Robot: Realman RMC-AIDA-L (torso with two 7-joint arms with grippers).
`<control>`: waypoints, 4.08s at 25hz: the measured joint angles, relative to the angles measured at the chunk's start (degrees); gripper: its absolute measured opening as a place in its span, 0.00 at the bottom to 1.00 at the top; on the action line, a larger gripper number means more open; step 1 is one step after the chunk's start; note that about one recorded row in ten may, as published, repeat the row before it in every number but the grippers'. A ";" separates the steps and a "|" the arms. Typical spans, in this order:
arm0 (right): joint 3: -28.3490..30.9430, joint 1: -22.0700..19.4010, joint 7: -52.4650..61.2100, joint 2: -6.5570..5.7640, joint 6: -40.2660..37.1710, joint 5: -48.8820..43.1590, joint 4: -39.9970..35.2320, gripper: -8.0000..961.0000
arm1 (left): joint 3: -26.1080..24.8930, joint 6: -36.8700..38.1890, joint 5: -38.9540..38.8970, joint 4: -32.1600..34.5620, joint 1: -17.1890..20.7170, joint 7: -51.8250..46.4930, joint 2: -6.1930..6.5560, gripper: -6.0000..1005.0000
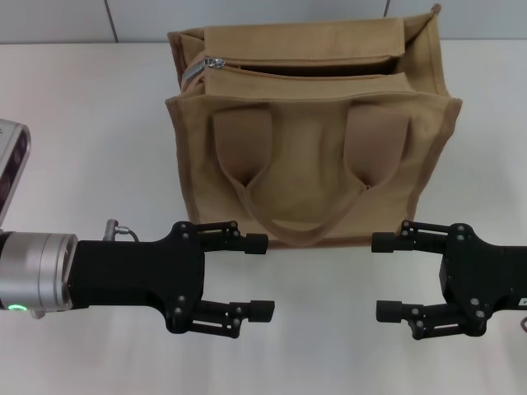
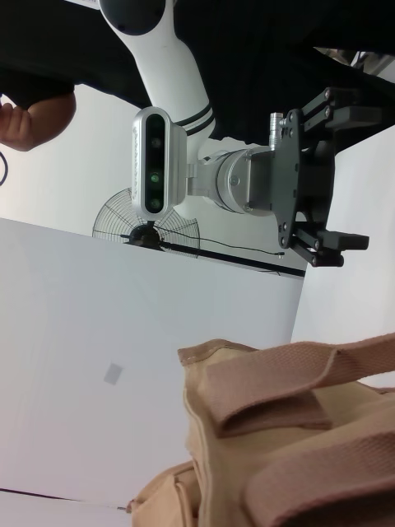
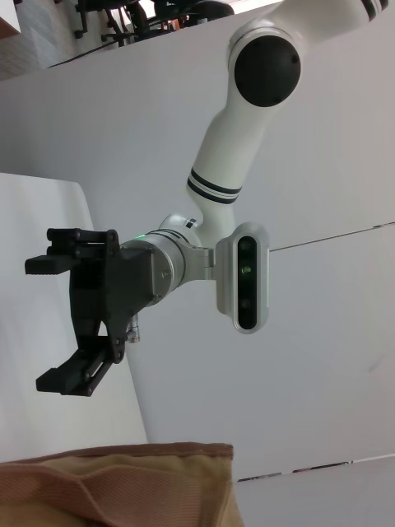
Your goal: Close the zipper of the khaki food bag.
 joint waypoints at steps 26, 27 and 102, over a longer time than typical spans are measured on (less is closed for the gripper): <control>-0.17 0.00 0.23 0.00 0.00 0.00 -0.01 0.85 | -0.01 0.00 0.00 -0.13 0.02 0.63 0.00 0.81; -0.16 0.00 0.26 0.00 0.00 0.00 -0.01 0.85 | -0.06 0.00 0.00 -0.11 0.04 0.64 0.00 0.81; 0.63 -0.44 0.09 -0.18 -0.05 0.09 -0.01 0.85 | -22.46 -18.86 -0.39 -1.93 -4.88 11.82 -0.19 0.62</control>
